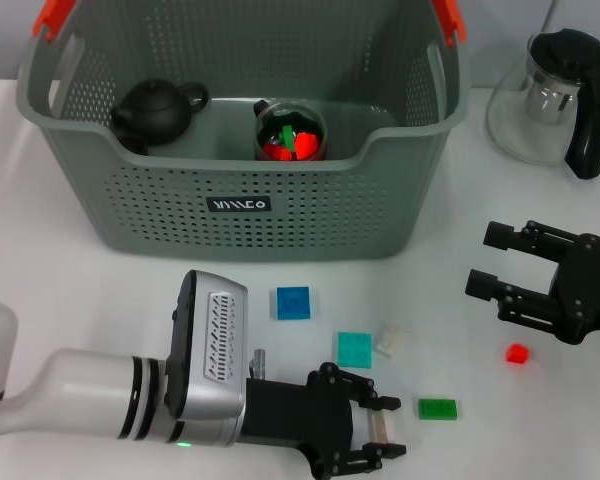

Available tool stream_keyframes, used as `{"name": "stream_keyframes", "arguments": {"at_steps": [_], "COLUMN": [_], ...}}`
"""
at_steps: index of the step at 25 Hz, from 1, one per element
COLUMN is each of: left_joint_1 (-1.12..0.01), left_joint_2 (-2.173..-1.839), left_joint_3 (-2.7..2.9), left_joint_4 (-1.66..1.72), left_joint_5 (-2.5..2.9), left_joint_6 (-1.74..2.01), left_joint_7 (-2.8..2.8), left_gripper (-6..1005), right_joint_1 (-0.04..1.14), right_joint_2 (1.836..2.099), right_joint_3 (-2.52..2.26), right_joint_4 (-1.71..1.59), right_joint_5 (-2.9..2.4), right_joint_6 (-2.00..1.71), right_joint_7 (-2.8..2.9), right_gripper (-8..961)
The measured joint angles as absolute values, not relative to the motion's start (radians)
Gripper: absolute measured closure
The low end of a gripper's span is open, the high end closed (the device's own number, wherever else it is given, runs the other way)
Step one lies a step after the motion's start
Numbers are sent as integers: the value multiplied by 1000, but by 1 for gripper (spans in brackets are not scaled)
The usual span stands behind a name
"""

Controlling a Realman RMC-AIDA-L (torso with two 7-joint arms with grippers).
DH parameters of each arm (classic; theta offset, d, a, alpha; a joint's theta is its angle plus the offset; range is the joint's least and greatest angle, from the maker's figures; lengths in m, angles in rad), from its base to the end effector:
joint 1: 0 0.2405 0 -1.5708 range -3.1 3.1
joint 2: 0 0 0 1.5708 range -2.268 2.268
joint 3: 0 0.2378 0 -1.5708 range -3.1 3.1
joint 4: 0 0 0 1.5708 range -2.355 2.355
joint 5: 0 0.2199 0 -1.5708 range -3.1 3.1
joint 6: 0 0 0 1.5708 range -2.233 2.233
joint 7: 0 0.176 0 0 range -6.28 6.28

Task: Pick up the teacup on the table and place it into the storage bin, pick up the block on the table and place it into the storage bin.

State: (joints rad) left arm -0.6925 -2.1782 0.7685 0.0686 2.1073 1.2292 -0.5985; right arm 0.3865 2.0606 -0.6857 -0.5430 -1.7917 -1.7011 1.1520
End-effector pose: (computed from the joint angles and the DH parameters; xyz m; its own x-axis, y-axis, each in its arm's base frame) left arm -0.2292 0.2642 -0.1773 0.9445 -0.0317 0.3269 -0.0066 -0.9970 -0.0774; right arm 0.2585 0.2947 -0.0080 0.6922 -0.2286 -0.6846 -0.4384 -0.8866 -0.1472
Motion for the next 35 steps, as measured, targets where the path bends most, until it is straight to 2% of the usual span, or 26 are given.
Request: {"name": "stream_keyframes", "arguments": {"at_steps": [7,12,15,21,30,35], "left_joint_1": [-662,-579,-576,-678,-855,-904], "left_joint_2": [-2169,-2167,-2156,-2091,-2001,-2003], "left_joint_3": [762,738,679,538,642,802], "left_joint_4": [126,386,498,585,789,907], "left_joint_5": [2104,2068,2010,1808,1844,2106], "left_joint_6": [1396,1681,1815,1906,1598,1435], "left_joint_7": [-634,-819,-939,-1250,-1708,-1889], "left_gripper": [586,585,585,584,583,583], "right_joint_1": [384,383,386,394,394,394], "right_joint_2": [2060,2060,2061,2064,2069,2071], "right_joint_3": [-686,-686,-686,-691,-694,-693], "right_joint_4": [-543,-545,-545,-545,-545,-545], "right_joint_5": [-1792,-1792,-1792,-1792,-1792,-1792], "right_joint_6": [-1702,-1702,-1702,-1698,-1697,-1696], "right_joint_7": [1152,1151,1146,1143,1143,1141], "right_gripper": [219,220,220,219,218,218]}}
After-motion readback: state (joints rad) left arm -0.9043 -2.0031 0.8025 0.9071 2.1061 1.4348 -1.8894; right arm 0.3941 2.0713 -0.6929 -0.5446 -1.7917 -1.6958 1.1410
